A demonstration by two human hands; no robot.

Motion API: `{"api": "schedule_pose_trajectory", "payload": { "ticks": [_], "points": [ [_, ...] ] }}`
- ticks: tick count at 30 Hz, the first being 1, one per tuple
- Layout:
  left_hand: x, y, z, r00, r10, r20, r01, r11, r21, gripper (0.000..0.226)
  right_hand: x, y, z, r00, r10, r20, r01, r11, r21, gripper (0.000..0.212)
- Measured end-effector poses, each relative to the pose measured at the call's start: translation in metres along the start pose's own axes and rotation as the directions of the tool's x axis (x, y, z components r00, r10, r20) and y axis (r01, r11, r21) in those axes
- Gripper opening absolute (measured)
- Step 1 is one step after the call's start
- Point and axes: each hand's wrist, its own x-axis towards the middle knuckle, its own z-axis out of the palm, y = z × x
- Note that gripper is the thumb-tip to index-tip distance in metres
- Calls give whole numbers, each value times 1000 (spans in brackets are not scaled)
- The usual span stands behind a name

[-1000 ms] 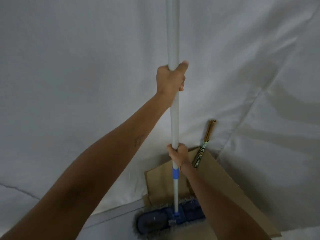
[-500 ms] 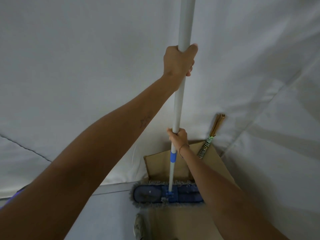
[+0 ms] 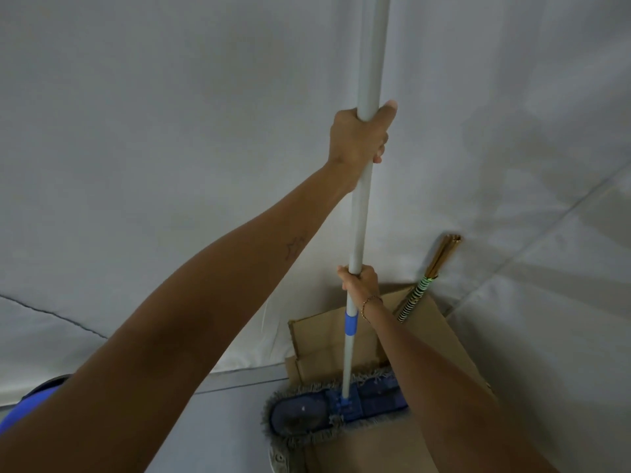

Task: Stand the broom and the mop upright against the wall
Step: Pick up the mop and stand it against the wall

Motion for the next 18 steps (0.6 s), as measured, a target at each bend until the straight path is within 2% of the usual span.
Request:
{"api": "schedule_pose_trajectory", "payload": {
  "ticks": [6,11,18],
  "points": [
    [10,6,-1,1000,20,23,-19,999,-27,39,9,-8,2,1000,-9,-22,9,1000,4,27],
    [10,-13,-3,996,-5,95,7,1000,-13,39,12,2,4,998,60,-19,-60,998,-4,31],
    [21,-19,-7,998,17,65,-17,1000,-10,35,20,0,8,996,84,4,-84,996,-5,26]
  ]
}}
